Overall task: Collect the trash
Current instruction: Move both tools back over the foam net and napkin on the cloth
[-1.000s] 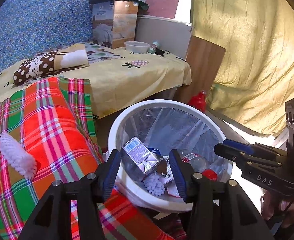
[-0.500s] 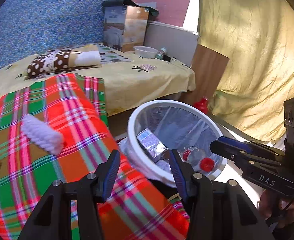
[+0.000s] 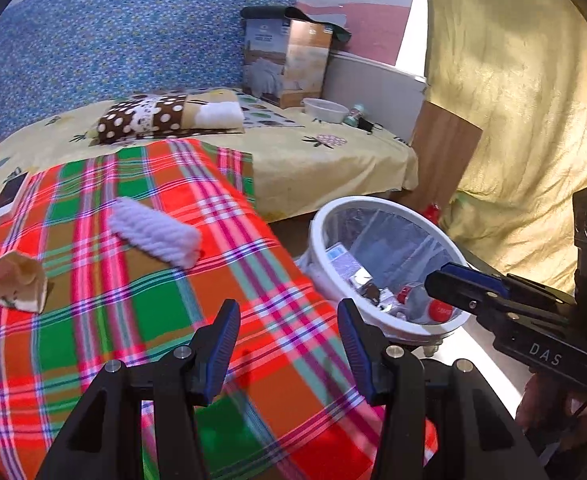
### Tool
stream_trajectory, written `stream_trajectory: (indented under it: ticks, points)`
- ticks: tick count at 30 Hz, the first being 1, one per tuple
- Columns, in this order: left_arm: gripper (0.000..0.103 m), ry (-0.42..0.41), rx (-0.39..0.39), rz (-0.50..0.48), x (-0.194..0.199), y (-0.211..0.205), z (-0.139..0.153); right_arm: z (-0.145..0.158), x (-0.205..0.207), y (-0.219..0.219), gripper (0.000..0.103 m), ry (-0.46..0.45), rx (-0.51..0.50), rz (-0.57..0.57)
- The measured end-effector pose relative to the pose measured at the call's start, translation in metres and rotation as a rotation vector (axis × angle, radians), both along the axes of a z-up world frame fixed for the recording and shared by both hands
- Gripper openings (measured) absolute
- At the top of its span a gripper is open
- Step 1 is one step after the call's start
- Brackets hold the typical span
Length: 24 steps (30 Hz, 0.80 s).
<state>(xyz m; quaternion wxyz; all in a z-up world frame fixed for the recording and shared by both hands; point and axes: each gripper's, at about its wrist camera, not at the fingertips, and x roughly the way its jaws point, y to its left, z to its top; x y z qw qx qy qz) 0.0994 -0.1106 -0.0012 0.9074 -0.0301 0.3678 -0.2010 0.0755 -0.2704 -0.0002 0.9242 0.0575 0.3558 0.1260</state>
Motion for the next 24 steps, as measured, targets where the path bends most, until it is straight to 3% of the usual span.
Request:
stream_trajectory:
  ticks: [24]
  points:
    - [0.05, 0.009, 0.022, 0.194, -0.005, 0.065, -0.004, -0.001, 0.013, 0.049, 0.033, 0.016, -0.014, 0.154]
